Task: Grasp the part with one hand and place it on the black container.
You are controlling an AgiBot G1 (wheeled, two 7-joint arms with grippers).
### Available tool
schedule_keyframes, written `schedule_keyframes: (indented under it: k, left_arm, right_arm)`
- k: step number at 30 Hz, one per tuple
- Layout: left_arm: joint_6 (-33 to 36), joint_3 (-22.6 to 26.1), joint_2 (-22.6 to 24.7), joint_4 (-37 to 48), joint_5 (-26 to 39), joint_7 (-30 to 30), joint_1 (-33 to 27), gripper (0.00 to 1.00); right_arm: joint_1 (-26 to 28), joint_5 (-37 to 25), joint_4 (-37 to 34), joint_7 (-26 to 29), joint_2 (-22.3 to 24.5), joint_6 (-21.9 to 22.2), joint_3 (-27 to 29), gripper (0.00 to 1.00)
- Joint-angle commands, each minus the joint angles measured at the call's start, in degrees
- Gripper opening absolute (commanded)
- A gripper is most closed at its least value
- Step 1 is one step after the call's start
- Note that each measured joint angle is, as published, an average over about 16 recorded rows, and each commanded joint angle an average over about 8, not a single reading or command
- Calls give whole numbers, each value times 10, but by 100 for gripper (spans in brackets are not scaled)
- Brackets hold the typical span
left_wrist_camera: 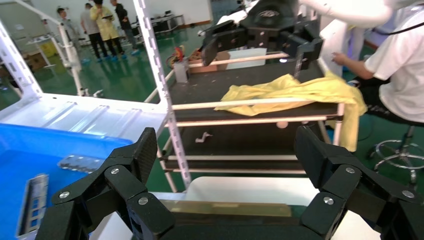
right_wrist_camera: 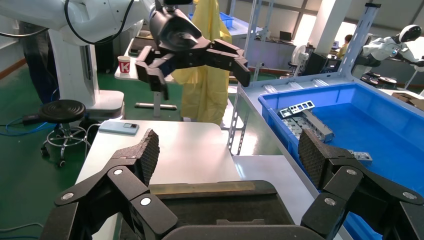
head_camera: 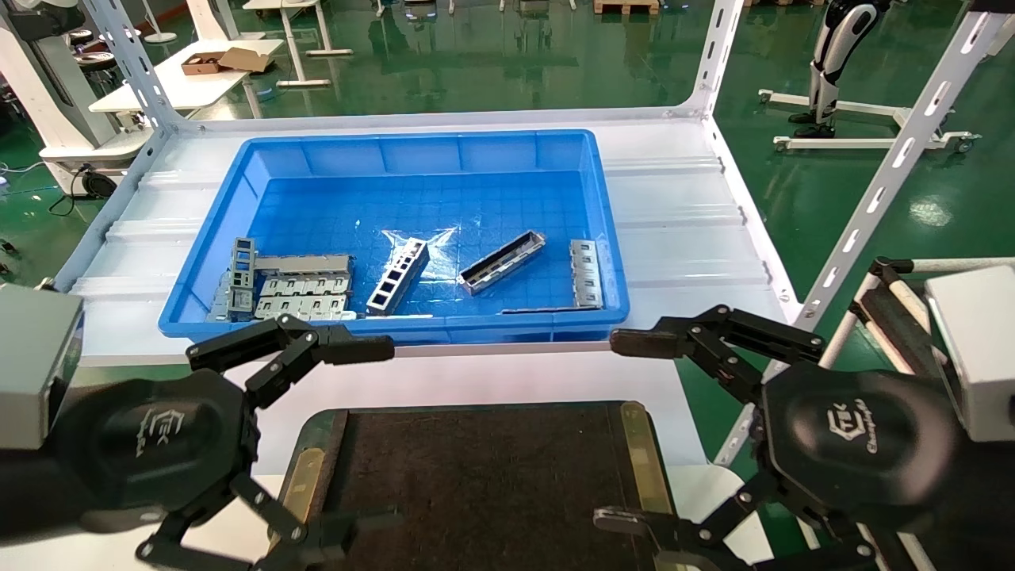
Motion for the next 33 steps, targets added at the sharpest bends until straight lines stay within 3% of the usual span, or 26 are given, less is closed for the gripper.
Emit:
schedule_keyframes:
  k: [1, 7, 13, 23, 33]
  left_arm:
    - [-5, 0, 0, 0, 6, 2, -2, 100]
    - [-38, 11, 17, 9, 44, 1, -22, 100]
    - [-77, 40, 66, 43, 107, -4, -76, 100]
    - [-158, 96, 182, 161, 225, 3, -182, 100]
    - [-260, 131, 298, 318, 306, 36, -248, 100]
  right_arm:
    - [0, 0, 0, 0, 0, 0, 0, 100]
    - [0, 0, 0, 0, 0, 0, 0, 100]
    - [0, 0, 0, 0, 0, 0, 0, 100]
    - [0, 0, 0, 0, 0, 0, 0, 100]
    - [0, 0, 0, 0, 0, 0, 0, 100]
